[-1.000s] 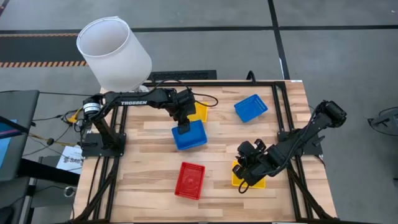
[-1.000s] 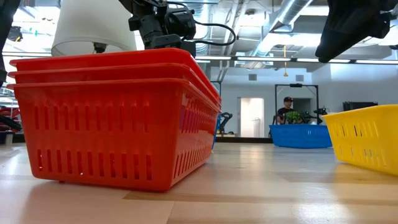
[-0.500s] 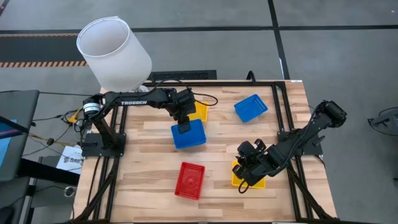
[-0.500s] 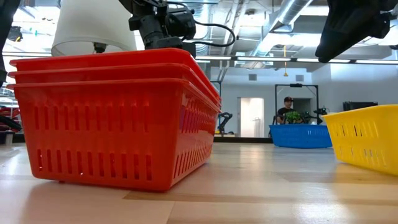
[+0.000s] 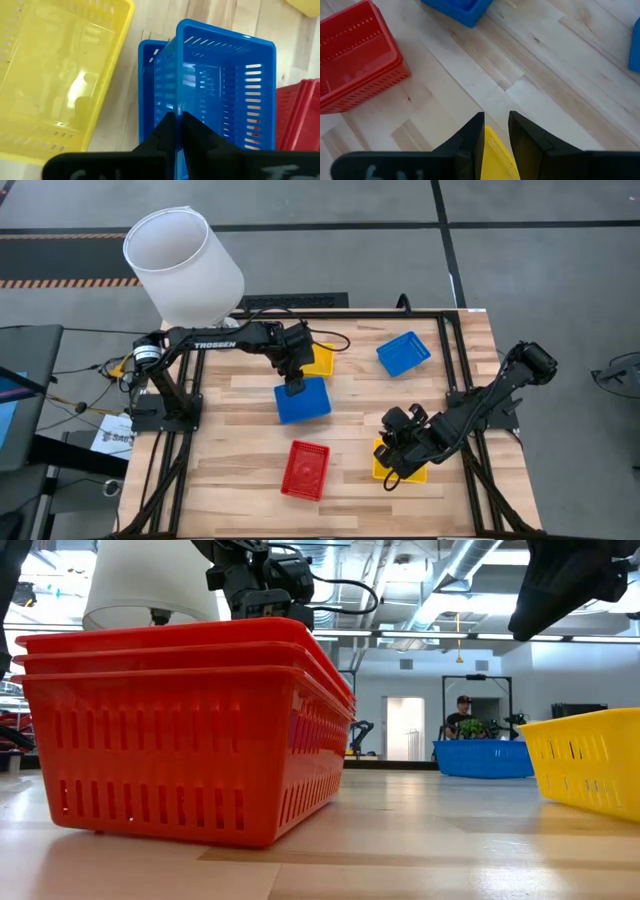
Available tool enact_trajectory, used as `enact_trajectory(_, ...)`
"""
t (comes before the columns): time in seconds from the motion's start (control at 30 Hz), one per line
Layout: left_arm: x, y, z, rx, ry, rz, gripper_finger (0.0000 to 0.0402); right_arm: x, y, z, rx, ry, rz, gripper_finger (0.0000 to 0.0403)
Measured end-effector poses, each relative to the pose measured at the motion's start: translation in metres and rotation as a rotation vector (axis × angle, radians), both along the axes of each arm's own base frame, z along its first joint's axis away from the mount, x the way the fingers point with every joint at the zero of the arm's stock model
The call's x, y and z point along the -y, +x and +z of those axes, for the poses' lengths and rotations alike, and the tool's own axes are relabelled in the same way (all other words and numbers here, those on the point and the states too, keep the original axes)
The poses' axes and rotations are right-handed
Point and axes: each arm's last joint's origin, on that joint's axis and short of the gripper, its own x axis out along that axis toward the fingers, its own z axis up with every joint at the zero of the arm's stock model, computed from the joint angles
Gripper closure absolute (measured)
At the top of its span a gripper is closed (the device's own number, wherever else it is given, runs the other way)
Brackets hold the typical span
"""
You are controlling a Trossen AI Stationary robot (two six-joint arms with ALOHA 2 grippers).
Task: Stack baskets by color
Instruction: Stack the bottom blue bin on top of the middle blue bin, then stack the right blue bin on top of the left blue bin
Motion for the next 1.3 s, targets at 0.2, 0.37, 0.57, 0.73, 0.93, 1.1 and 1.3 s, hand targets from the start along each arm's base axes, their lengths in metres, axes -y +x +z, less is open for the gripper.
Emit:
enact_trajectory(0.2,-0.002,0.006,-0.015,-0.036,0.002,-0.015,0.0401,-0.001,0.000,0.000,-0.010,0.016,0.006,0.0290)
enact_trajectory(0.37,-0.002,0.008,-0.021,-0.051,0.013,-0.044,0.0386,-0.001,0.000,0.000,-0.010,0.017,0.006,0.0290)
enact_trajectory(0.57,0.000,0.008,-0.019,-0.041,0.015,-0.054,0.0302,-0.001,0.000,-0.001,-0.016,0.012,0.014,0.0290)
enact_trajectory(0.73,0.001,0.008,-0.017,-0.040,-0.031,-0.045,0.0227,-0.001,0.000,0.000,-0.015,0.013,0.029,0.0290)
enact_trajectory(0.93,0.000,0.009,0.002,-0.070,-0.050,-0.029,0.0195,0.000,-0.001,0.005,-0.008,0.025,0.035,0.0290)
enact_trajectory(1.1,0.005,0.006,0.041,-0.090,-0.149,-0.072,0.0200,-0.001,-0.001,0.025,0.025,0.024,0.104,0.0290)
enact_trajectory(1.3,0.016,-0.005,0.157,0.204,-0.218,-0.212,0.0218,-0.002,0.002,0.044,0.042,-0.019,0.211,0.0290)
